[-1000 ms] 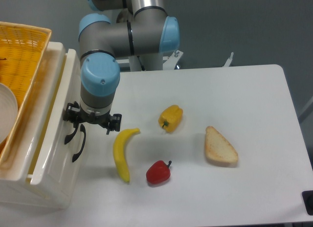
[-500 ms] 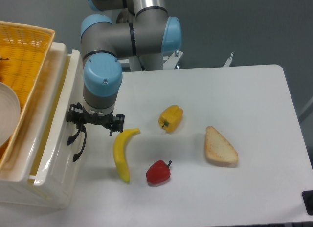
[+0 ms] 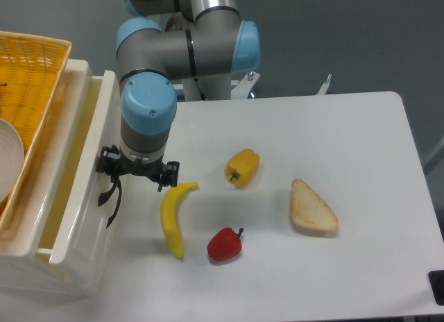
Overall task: Slide the top white drawer open
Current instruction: 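Pull the handle with the gripper, sliding the top white drawer outward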
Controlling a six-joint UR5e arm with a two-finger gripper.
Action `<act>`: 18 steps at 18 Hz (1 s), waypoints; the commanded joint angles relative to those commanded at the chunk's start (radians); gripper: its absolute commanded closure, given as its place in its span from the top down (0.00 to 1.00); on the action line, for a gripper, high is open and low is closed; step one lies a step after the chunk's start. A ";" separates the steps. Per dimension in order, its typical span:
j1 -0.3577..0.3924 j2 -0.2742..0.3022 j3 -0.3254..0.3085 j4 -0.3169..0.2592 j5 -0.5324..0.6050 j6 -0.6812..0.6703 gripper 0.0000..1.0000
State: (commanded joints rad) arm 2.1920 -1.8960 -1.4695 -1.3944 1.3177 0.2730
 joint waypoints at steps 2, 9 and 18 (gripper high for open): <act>0.008 0.002 0.000 -0.002 0.000 0.017 1.00; 0.035 0.000 0.005 -0.002 0.000 0.029 1.00; 0.069 -0.009 0.024 -0.005 0.002 0.052 1.00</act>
State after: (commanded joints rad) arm 2.2611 -1.9052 -1.4451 -1.3990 1.3192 0.3252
